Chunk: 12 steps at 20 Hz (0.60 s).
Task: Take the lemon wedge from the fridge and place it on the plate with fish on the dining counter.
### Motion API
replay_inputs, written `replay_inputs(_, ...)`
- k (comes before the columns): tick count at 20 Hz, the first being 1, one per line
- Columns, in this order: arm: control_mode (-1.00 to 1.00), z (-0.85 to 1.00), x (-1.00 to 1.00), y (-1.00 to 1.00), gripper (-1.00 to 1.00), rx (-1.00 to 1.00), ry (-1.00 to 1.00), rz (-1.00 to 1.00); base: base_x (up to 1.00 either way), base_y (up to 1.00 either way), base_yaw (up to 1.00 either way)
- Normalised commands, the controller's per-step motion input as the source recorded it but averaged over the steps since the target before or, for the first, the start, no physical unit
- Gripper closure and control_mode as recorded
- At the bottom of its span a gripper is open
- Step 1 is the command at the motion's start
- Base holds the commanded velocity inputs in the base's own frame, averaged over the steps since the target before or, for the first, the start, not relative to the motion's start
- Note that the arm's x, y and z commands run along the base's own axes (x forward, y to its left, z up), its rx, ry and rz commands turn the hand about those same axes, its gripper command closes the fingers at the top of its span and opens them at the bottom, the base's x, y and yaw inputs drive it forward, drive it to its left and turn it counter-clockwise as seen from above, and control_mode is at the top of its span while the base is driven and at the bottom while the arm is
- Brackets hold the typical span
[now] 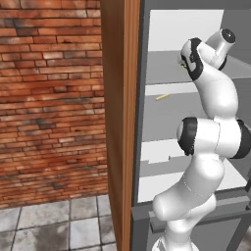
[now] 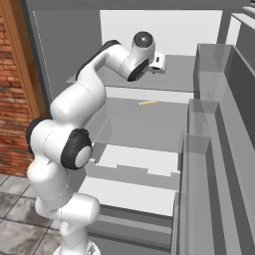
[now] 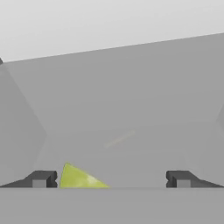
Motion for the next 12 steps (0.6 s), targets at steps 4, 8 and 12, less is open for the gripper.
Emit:
replay_inputs(4, -1.00, -0.14, -0.09, 0.23, -1.00, 0.00, 0.00, 0.00, 0.00, 0.00, 0.00)
replay_inputs(8, -1.00, -0.18, -0.31, 0.55, 1.00, -0.02, 0.00, 0.00, 0.00, 0.00, 0.00)
replay_inputs(12, -1.00, -0.01, 0.00, 0.05, 1.00, 0.00, 0.01, 0.00, 0.00, 0.00, 0.00)
